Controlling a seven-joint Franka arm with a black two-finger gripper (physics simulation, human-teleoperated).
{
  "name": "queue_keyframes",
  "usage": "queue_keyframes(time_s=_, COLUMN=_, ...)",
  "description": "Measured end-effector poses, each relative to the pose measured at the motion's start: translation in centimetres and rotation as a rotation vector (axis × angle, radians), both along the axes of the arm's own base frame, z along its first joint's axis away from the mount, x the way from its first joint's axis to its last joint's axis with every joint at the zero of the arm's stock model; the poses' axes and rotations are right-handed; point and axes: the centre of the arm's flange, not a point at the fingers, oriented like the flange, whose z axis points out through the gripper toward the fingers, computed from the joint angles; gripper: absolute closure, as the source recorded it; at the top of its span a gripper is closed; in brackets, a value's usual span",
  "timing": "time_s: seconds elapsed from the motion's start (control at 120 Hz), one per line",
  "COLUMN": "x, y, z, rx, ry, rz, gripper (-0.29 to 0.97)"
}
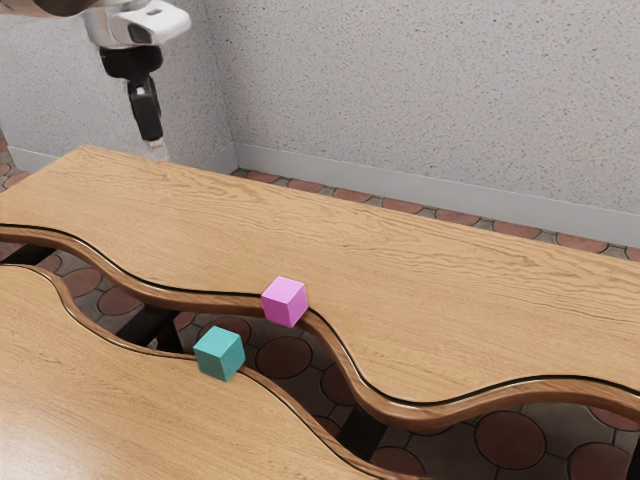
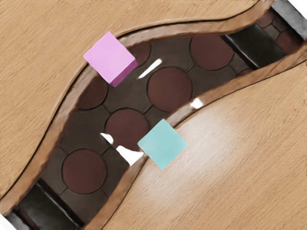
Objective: Pick up the blue block with one arm, and put the blue block on the pink block with one arm
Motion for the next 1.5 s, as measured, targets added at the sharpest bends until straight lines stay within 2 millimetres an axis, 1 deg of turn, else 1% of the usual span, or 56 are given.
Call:
queue_keyframes(time_s=0.067, x=0.1, y=-0.8, z=-0.1, rx=0.0, ry=-0.002, rz=-0.032, gripper=0.0)
queue_keyframes(time_s=0.083, x=-0.2, y=-1.0, z=-0.1, rx=-0.001, ry=-0.001, rz=-0.038, gripper=0.0)
queue_keyframes(time_s=0.183, x=-3.2, y=-1.4, z=-3.0, rx=-0.023, ry=0.067, rz=-0.066, gripper=0.0)
queue_keyframes(time_s=0.217, x=-4.0, y=-2.2, z=-4.9, rx=-0.008, ry=0.1, rz=-0.104, gripper=0.0)
queue_keyframes(time_s=0.242, x=-4.4, y=-2.8, z=-7.4, rx=0.001, ry=0.13, rz=-0.144, gripper=0.0)
queue_keyframes(time_s=0.275, x=-4.7, y=-3.2, z=-10.1, rx=0.008, ry=0.153, rz=-0.194, gripper=0.0)
queue_keyframes(time_s=0.3, x=-4.6, y=-3.2, z=-11.6, rx=0.01, ry=0.158, rz=-0.228, gripper=0.0)
queue_keyframes(time_s=0.35, x=-4.3, y=-3.2, z=-13.6, rx=0.013, ry=0.157, rz=-0.291, gripper=0.0)
queue_keyframes(time_s=0.4, x=-3.8, y=-3.3, z=-17.3, rx=0.009, ry=0.19, rz=-0.353, gripper=0.0)
queue_keyframes(time_s=0.467, x=-4.2, y=-3.3, z=-22.6, rx=0.002, ry=0.205, rz=-0.429, gripper=0.0)
queue_keyframes(time_s=0.533, x=-4.2, y=-3.3, z=-25.7, rx=0.001, ry=0.173, rz=-0.498, gripper=0.0)
queue_keyframes(time_s=0.592, x=-3.2, y=-3.7, z=-28.2, rx=-0.002, ry=0.152, rz=-0.556, gripper=0.0)
queue_keyframes(time_s=0.775, x=-0.2, y=-4.5, z=-32.7, rx=-0.007, ry=0.084, rz=-0.698, gripper=0.0)
queue_keyframes(time_s=0.858, x=0.8, y=-3.9, z=-34.4, rx=-0.013, ry=0.067, rz=-0.73, gripper=0.0)
queue_keyframes(time_s=0.983, x=0.4, y=-2.8, z=-36.0, rx=-0.01, ry=0.038, rz=-0.764, gripper=0.0)
queue_keyframes(time_s=1.067, x=0.4, y=-2.7, z=-36.9, rx=-0.011, ry=0.024, rz=-0.79, gripper=0.0)
queue_keyframes(time_s=1.158, x=0.5, y=-2.7, z=-38.3, rx=-0.017, ry=0.018, rz=-0.814, gripper=0.0)
queue_keyframes(time_s=1.292, x=0.8, y=-1.2, z=-40.1, rx=-0.024, ry=0.017, rz=-0.819, gripper=0.0)
queue_keyframes(time_s=1.408, x=0.9, y=-1.0, z=-40.5, rx=-0.023, ry=0.008, rz=-0.839, gripper=0.0)
queue_keyframes(time_s=1.5, x=0.7, y=-0.9, z=-41.2, rx=-0.026, ry=0.012, rz=-0.855, gripper=0.0)
